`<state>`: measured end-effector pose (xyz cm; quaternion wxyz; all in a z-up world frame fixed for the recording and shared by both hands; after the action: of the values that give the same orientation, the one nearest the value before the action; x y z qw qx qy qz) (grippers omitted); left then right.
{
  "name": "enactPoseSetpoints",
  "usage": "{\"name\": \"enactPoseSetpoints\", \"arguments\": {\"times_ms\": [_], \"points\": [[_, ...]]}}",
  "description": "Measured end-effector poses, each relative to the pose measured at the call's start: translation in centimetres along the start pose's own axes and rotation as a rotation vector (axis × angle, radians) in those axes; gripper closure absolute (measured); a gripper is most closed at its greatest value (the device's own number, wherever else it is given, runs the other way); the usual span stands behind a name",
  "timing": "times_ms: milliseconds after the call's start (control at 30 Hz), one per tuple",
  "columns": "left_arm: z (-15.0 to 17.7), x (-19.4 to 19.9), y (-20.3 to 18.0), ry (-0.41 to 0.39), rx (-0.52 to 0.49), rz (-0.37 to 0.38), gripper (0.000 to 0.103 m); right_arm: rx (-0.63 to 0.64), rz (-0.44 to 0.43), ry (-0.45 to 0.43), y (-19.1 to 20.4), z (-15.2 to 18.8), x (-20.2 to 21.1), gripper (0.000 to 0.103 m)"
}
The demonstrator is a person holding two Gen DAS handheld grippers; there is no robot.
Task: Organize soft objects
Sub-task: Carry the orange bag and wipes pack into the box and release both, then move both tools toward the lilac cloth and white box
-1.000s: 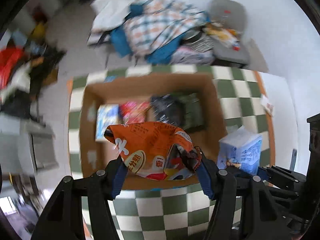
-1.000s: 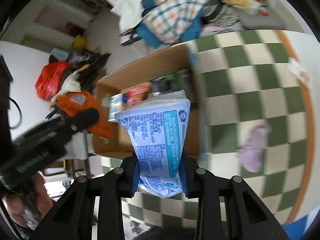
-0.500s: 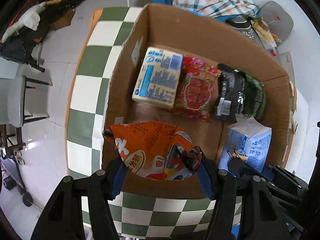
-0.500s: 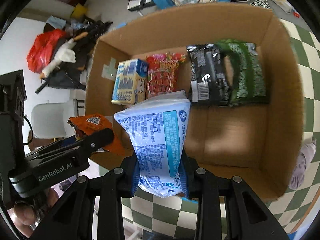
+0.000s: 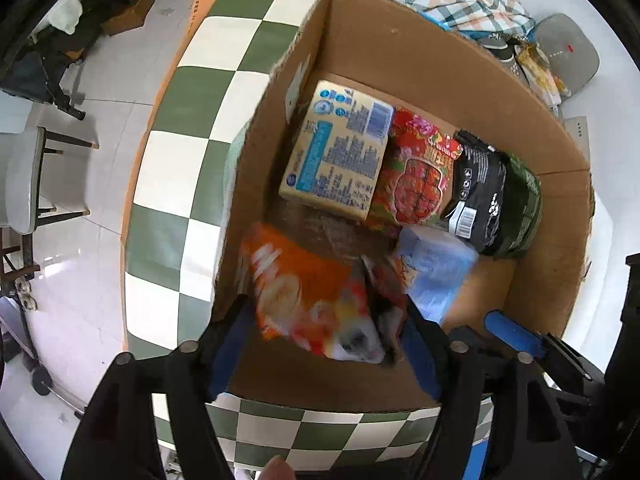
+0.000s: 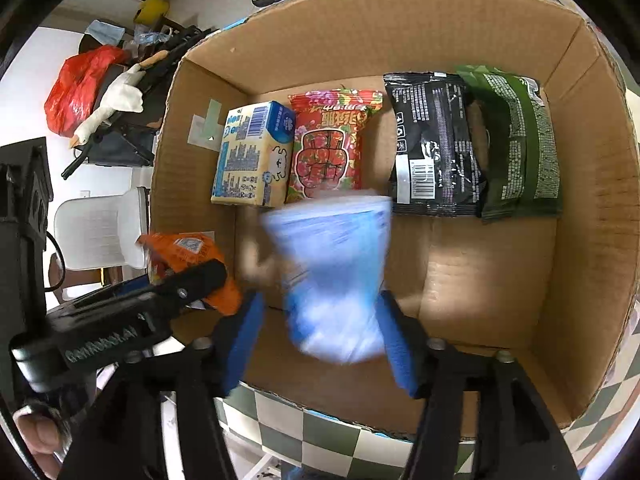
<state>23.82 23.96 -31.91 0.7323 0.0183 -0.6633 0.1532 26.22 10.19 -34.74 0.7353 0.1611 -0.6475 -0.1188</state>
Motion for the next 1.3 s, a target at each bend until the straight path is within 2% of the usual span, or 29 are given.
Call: {"name": "enactPoseSetpoints", "arguments": {"times_ms": [133, 233, 300, 333, 500, 600, 833, 1033, 1300], "points": [[0.0, 1.1, -0.6, -0.030, -0.038, -0.023, 0.008, 0.005, 0.019, -0.006, -0.1, 0.1, 0.5, 0.033], [0.1, 1.5, -1.2, -0.040, -0.068, -0.049, 0.007, 0.008, 0.030, -0.012, 0.0, 0.3, 1.0, 0.029], [0.2, 1.7, -1.5, -0.052, -0.077, -0.066, 0.007, 0.015, 0.050, -0.022, -0.1, 0.5, 1.5, 0.018], [0.4, 1.8, -1.6, -0.059, -0.079, -0.075, 0.006, 0.020, 0.063, -0.027, -0.2, 0.5, 1.8, 0.016], [1.4, 2.8, -2.1, -0.121, -0.091, -0.121, 0.006, 0.041, 0.194, -0.067, -0.9, 1.0, 3.1, 0.000], [2.1, 3.6, -2.6, -0.166, -0.098, -0.146, 0.006, 0.048, 0.251, -0.100, -1.5, 1.6, 4.3, 0.000], [3.8, 5.8, -3.5, -0.260, -0.092, -0.150, 0.000, 0.043, 0.286, -0.173, -2.4, 3.3, 7.6, 0.000], [5.8, 8.5, -4.8, -0.319, -0.092, -0.122, 0.000, 0.049, 0.283, -0.243, -2.5, 5.6, 11.5, 0.000], [8.1, 11.8, -7.4, -0.402, -0.141, -0.150, 0.000, 0.057, 0.241, -0.309, -2.5, 8.3, 15.5, 0.000]]}}
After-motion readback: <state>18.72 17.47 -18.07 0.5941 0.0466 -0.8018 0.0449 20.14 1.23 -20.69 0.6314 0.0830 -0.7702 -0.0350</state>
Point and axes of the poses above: each gripper's, at about its wrist camera, not at the fingertips, and x roughly against the way its jaws point, y to its left, z to its underside, the point moved 3 cm from there along -x, roughly the way its jaws point, and after that the axes turned 2 degrees about -x, right-handed, at the moved point
